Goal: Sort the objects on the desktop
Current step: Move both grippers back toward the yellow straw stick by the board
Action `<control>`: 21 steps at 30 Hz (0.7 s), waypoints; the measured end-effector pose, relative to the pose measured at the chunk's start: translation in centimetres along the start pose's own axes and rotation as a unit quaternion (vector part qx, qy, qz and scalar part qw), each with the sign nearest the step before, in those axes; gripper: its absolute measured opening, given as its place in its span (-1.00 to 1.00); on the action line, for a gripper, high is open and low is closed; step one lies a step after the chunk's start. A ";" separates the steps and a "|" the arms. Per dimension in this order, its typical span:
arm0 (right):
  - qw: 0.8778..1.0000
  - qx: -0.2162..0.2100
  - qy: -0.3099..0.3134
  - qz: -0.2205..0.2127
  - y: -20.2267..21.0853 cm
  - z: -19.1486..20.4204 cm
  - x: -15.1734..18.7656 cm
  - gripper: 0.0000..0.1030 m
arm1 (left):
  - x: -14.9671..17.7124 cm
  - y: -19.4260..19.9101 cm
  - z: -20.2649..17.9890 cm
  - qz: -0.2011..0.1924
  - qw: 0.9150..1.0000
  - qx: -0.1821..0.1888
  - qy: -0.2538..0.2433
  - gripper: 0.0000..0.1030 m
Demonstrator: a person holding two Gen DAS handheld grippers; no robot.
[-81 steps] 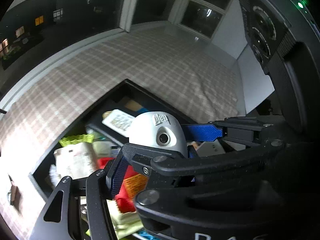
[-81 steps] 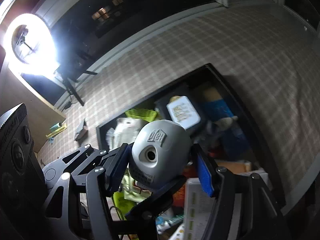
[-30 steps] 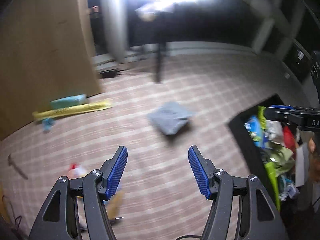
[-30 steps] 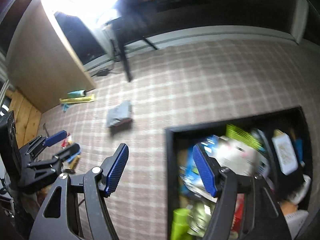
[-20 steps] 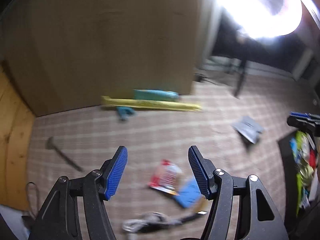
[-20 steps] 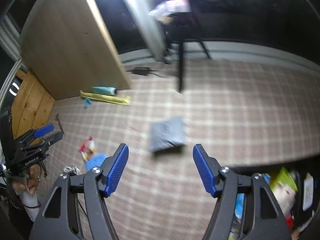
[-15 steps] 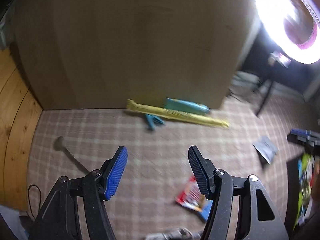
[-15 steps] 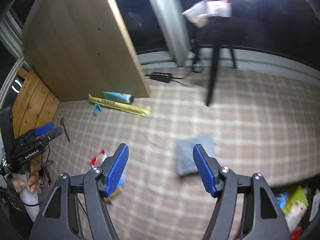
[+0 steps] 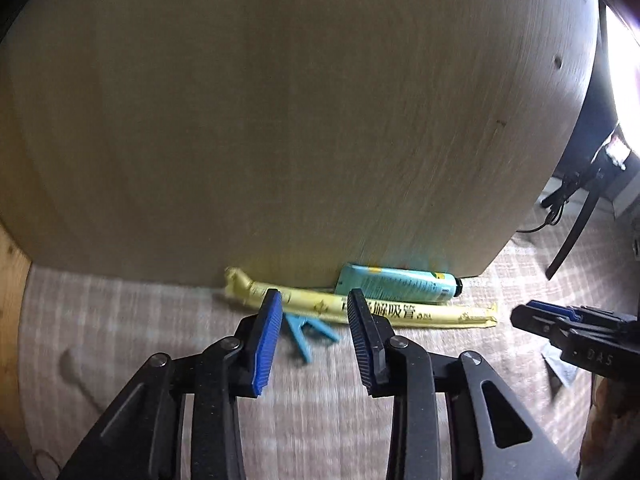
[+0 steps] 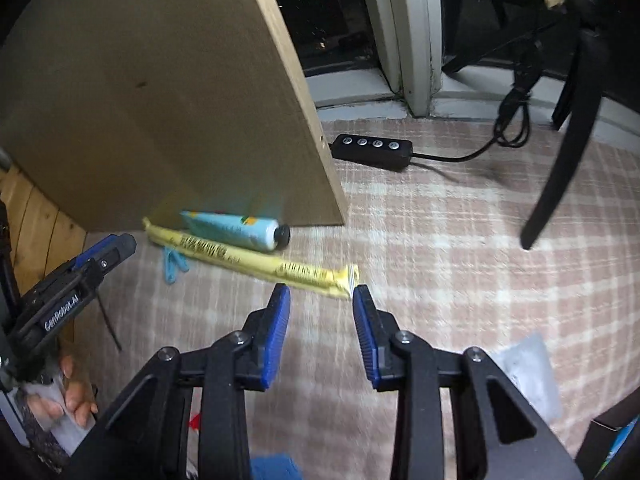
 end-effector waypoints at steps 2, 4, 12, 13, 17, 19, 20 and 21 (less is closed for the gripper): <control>1.000 0.000 -0.010 0.004 -1.0 0.1 -0.4 -0.39 | -0.2 -0.9 -0.1 0.002 1.000 0.003 -0.007 -0.39; 1.000 0.002 -0.018 0.006 -1.8 0.1 -0.8 -0.39 | -0.4 -1.7 0.0 0.005 1.000 0.003 -0.016 -0.40; 1.000 0.014 -0.003 0.019 -4.5 1.5 -0.9 -0.39 | -0.3 -4.2 -0.4 0.021 0.999 0.004 -0.049 -0.40; 1.000 0.016 0.001 0.013 -4.6 1.6 -1.0 -0.39 | -0.2 -4.4 -0.4 0.025 0.998 0.004 -0.051 -0.40; 0.999 0.012 0.023 0.030 -4.6 2.3 0.2 -0.41 | 1.3 -5.6 -0.9 0.059 0.995 0.014 -0.077 -0.40; 0.998 0.006 0.046 0.052 -4.3 2.7 1.6 -0.41 | 2.3 -5.8 -1.2 0.074 0.993 0.020 -0.093 -0.41; 0.997 0.000 0.054 0.064 -4.1 2.9 2.3 -0.42 | 2.9 -5.7 -1.4 0.080 0.991 0.028 -0.101 -0.39; 0.996 -0.009 0.057 0.068 -3.7 3.0 2.7 -0.42 | 3.3 -5.4 -1.4 0.080 0.991 0.028 -0.107 -0.39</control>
Point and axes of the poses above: each gripper's, at about its wrist camera, not at the fingertips, and y roughly against the way its jaws point, z to its left, x to its underside, the point moved 10 cm from there along -y, roughly the way its jaws point, and after that the axes turned 13 degrees about -y, right-handed, at the moved point
